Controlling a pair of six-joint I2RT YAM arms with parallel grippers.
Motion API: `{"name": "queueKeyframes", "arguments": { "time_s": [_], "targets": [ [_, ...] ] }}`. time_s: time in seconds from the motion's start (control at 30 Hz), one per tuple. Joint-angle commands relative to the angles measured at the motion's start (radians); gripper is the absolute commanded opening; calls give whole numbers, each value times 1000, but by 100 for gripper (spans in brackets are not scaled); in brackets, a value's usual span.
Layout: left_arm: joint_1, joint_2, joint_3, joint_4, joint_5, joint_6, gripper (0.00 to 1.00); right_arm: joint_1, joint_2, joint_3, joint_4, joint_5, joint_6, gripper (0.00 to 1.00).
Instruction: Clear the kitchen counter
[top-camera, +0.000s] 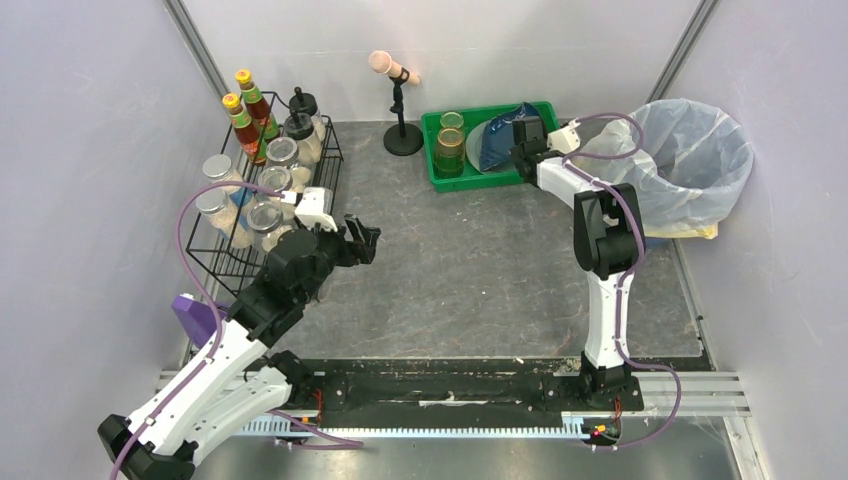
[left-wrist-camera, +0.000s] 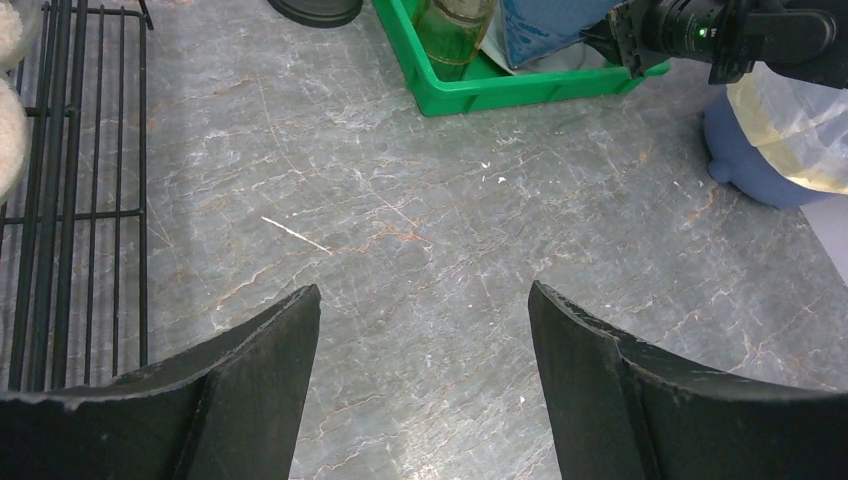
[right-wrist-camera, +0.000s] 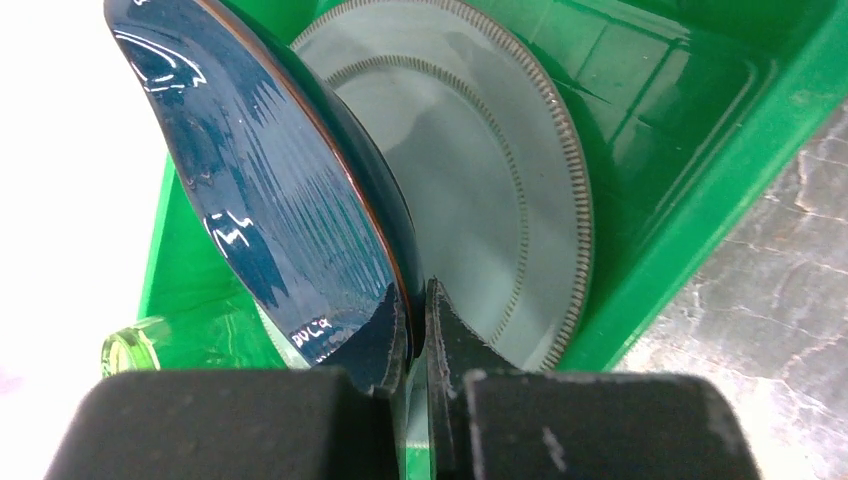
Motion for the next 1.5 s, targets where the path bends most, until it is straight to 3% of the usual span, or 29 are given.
{"name": "queueKeyframes", "arguments": {
  "time_s": [0.0, 0.13, 0.43, 0.67, 1.17, 1.47],
  "targets": [
    [0, 0, 50, -1, -19, 46, 82, 4, 9, 93, 139, 20, 71, 4],
    [-1, -13, 58, -17, -22, 47, 82, 1, 5, 75, 139, 31, 75, 17],
    [-1, -67, 144, -96, -18, 62, 81, -6, -19, 45, 112, 15, 56, 32],
    [-1, -110, 256, -200, -17, 103, 81, -5, -133, -64, 111, 1, 29, 46],
    [0, -301, 322, -330, -144, 107, 82, 94, -596, -451, 209, -139, -69, 63],
    [0, -408, 291, -422, -302, 101, 82, 192, -948, -626, 221, -246, -402, 72]
  ]
}}
